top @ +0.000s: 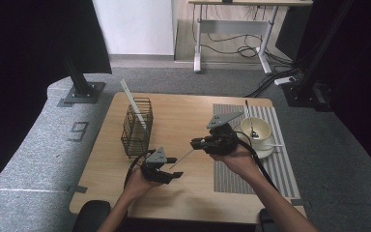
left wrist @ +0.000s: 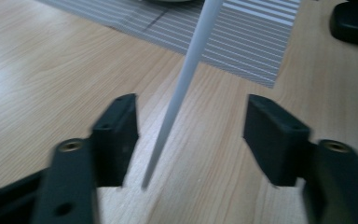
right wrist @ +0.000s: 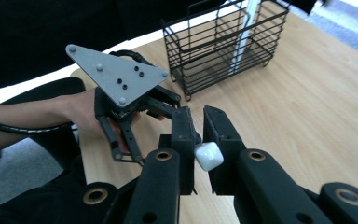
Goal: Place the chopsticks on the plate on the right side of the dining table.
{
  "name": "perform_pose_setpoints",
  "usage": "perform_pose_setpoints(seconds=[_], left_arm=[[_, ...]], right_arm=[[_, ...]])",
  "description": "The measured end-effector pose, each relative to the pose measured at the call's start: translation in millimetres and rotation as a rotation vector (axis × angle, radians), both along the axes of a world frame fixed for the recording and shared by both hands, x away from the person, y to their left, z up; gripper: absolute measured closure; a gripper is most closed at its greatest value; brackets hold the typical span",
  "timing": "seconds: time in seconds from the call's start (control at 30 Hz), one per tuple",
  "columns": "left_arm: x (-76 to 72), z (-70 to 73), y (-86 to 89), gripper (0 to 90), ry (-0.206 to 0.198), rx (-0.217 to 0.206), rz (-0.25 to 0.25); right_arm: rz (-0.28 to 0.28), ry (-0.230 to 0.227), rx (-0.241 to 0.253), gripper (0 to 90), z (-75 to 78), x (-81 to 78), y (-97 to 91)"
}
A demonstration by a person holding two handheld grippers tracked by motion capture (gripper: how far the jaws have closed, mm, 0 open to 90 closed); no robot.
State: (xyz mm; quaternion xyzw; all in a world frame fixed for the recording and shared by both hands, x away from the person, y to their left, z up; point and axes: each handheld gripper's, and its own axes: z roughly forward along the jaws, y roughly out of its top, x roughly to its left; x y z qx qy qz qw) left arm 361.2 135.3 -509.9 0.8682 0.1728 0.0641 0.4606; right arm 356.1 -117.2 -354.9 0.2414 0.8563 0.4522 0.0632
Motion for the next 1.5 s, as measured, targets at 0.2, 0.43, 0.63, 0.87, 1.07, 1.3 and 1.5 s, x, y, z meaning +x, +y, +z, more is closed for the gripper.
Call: perform_pose_setpoints(seconds=[0.2, 0.43, 0.63, 0.87, 1.07, 1.3, 1.5], left_arm=[[0.8, -2.1, -1.1, 58.7, 0.039, -0.032, -0.051], [0.3, -5.1, -2.5, 72.5, 0.047, -0.018, -0.08], [-2.2, -7.4, -4.7, 83.2, 0.023, 0.007, -0.107], [-5.3, -7.6, -6.7, 85.4, -0.012, 0.024, -0.137], [-5.2, -7.9, -6.0, 85.6, -0.01, 0.031, -0.139], [-5.4, -8.1, -6.8, 85.5, -0.008, 0.048, -0.137], [-5.4, -7.2, -6.0, 85.5, 0.001, 0.053, -0.132]], right_arm=[[0.023, 0.032, -0.004, 81.9, -8.0, 1.0, 9.1], [0.021, 0.059, 0.009, 81.8, -11.9, 4.3, 8.3], [0.015, 0.074, 0.021, 81.3, -15.6, 5.8, 5.5], [-0.007, 0.032, -0.006, 76.7, -16.4, 6.0, 4.5], [-0.036, -0.046, -0.078, 53.3, -17.2, 2.9, 7.7], [-0.115, -0.138, -0.104, 29.8, -19.4, -0.4, 10.1], [-0.183, -0.205, -0.142, 26.4, -24.3, -0.5, 9.2]])
